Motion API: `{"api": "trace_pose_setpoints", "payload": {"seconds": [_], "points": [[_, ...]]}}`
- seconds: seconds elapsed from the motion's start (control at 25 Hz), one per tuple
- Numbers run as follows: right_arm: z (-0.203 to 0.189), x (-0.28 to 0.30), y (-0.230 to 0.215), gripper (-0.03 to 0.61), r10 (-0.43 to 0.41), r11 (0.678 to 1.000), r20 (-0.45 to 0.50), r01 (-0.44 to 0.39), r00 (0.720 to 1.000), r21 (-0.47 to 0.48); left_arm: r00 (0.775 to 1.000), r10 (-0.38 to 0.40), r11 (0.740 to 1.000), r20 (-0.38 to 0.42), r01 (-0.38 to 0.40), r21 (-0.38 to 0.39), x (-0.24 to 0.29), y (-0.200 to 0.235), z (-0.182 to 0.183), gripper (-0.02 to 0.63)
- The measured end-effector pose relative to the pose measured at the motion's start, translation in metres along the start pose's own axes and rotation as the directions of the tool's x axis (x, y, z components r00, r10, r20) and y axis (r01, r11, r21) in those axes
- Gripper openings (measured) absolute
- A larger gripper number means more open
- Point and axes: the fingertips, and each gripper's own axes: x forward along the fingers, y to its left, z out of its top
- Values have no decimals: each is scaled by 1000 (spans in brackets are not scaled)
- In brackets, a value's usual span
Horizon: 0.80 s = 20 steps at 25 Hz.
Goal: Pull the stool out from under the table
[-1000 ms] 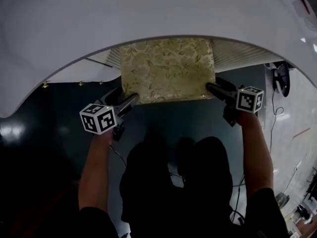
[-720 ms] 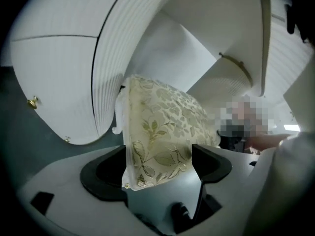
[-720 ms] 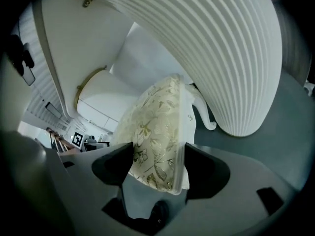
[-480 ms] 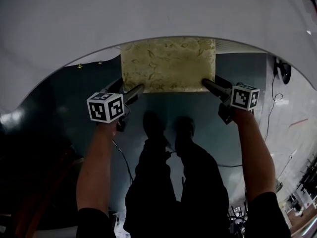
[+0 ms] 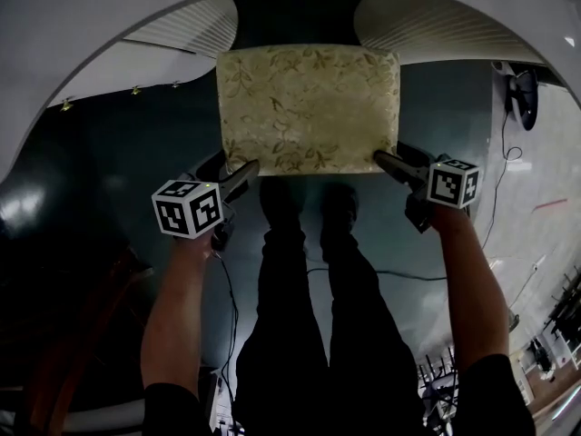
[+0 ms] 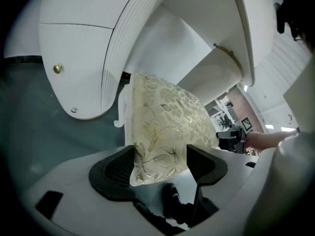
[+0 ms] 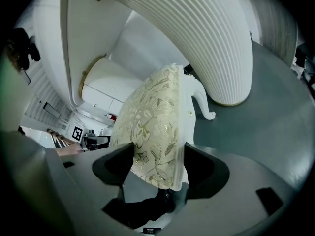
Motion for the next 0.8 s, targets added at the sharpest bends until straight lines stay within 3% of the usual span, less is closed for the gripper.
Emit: {"api": "trace_pose_setpoints", "payload": {"seconds": [0.08,0.36,0.48,0.6,0.64,0.8], "points": [[-1,0,-1,272,-5,1000,-16,5,1000,6,1000,12,1000,-6,-12,10,-1,3,0,314],[1,3,3,278,11,999,-53,-13,999,-34,998,-5,999,-65,8,51,2,10,3,339],[2,6,4,284,53,997,-77,-58,996,-58,993,-62,998,-97,64,19,4,12,5,362],[6,4,3,287,118,993,-76,-120,990,-19,986,-140,989,-92,135,-53,0,17,12,362],[9,4,4,287,138,990,-65,-138,988,1,988,-134,990,-79,129,-64,-2,24,17,388],[10,8,5,287,142,990,-64,-142,988,4,990,-128,990,-57,124,-67,-1,35,30,388]]}}
